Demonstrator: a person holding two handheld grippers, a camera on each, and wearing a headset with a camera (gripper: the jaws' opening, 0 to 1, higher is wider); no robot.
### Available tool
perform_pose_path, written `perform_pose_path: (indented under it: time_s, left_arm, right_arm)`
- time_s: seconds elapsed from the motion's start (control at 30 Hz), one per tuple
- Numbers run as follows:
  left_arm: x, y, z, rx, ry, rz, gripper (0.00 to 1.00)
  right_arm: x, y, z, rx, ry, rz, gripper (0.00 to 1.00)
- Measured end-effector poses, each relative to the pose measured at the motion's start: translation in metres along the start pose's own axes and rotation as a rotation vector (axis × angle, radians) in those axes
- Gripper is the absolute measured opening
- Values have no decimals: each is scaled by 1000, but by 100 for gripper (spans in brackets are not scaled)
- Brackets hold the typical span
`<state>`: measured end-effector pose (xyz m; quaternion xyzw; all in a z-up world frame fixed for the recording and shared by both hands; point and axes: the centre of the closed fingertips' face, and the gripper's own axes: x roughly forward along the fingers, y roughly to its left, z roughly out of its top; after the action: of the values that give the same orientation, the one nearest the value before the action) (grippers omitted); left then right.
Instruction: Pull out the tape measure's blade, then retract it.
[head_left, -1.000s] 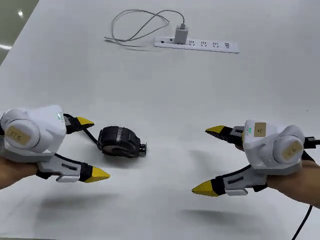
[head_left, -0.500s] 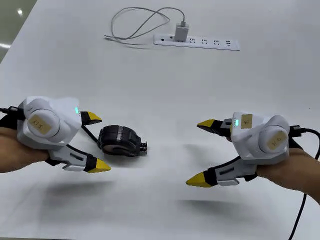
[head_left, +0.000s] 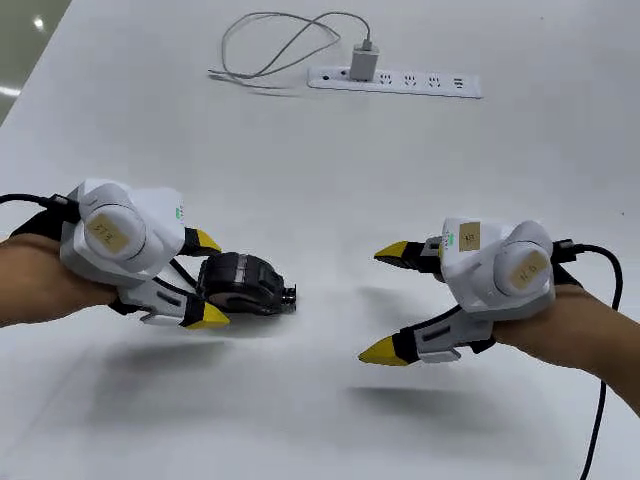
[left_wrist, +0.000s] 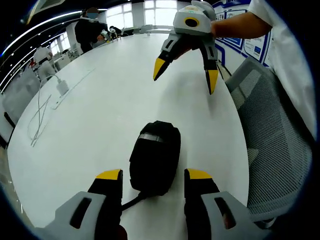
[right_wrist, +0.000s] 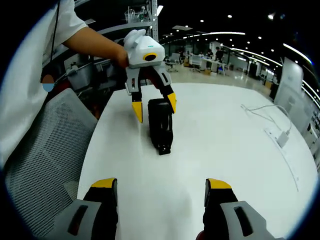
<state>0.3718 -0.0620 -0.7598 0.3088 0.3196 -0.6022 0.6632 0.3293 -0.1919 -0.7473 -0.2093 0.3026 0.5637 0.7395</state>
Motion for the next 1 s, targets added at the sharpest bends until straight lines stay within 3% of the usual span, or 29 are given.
perform_pose_path:
  time_s: [0.13, 0.53, 1.0]
  left_arm:
    - [3, 0, -1, 4, 3, -14, 37]
    - [8, 1, -5, 13, 33, -16, 30]
    - [10, 2, -6, 4, 49, -14, 29]
  right_arm:
    - [5, -1, 1, -4, -2, 3, 67]
    - [16, -2, 7, 4, -27, 19, 66]
    - [30, -5, 12, 3, -45, 24, 60]
